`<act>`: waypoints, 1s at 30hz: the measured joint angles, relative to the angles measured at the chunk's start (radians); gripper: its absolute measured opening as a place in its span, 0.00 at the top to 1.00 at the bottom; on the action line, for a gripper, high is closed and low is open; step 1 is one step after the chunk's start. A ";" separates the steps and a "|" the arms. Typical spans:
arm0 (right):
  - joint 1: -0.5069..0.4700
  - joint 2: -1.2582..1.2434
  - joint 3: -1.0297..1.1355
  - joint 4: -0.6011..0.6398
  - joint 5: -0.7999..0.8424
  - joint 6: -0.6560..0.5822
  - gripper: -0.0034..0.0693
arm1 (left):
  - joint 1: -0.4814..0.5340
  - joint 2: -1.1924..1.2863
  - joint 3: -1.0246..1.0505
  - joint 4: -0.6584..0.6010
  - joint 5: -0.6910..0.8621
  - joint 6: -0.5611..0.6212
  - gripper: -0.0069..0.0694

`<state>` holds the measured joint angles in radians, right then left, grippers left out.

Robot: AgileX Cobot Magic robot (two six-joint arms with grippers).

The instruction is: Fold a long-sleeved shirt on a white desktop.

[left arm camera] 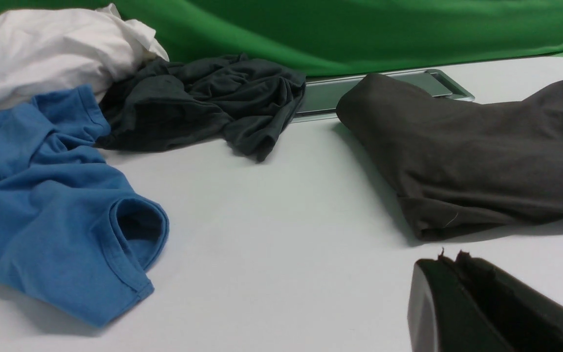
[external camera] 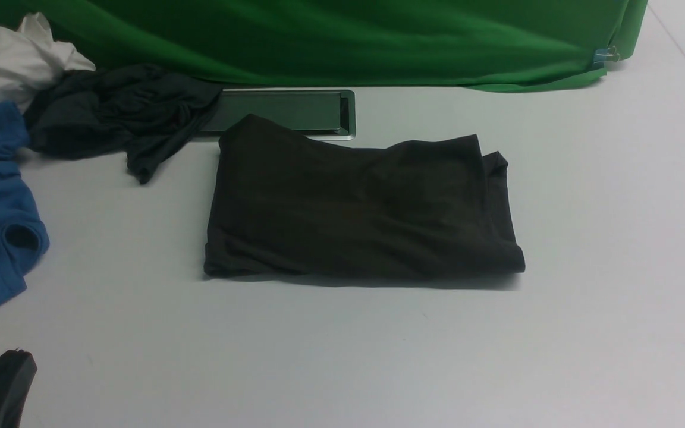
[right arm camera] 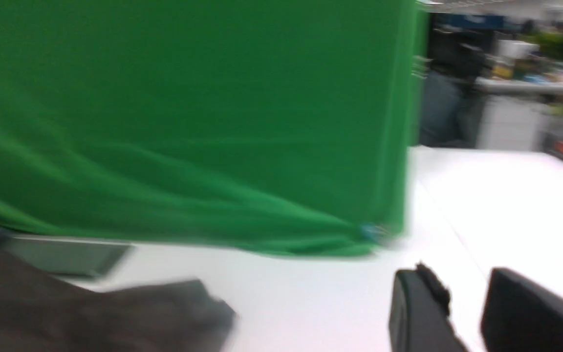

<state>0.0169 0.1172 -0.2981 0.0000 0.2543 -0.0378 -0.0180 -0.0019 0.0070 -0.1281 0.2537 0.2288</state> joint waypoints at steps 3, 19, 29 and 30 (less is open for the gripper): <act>-0.010 -0.024 0.070 0.000 -0.014 -0.006 0.68 | 0.000 0.000 0.000 0.000 0.000 0.000 0.88; -0.086 -0.118 0.307 0.000 -0.023 -0.023 0.65 | 0.000 -0.001 0.000 0.000 -0.003 0.001 0.88; -0.086 -0.118 0.307 0.000 -0.024 -0.023 0.63 | 0.000 -0.001 0.000 -0.001 -0.003 0.002 0.88; -0.086 -0.118 0.307 0.000 -0.024 -0.023 0.63 | 0.000 -0.001 0.000 -0.001 -0.003 0.002 0.88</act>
<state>-0.0693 -0.0013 0.0092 0.0000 0.2303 -0.0608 -0.0180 -0.0027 0.0070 -0.1291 0.2508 0.2305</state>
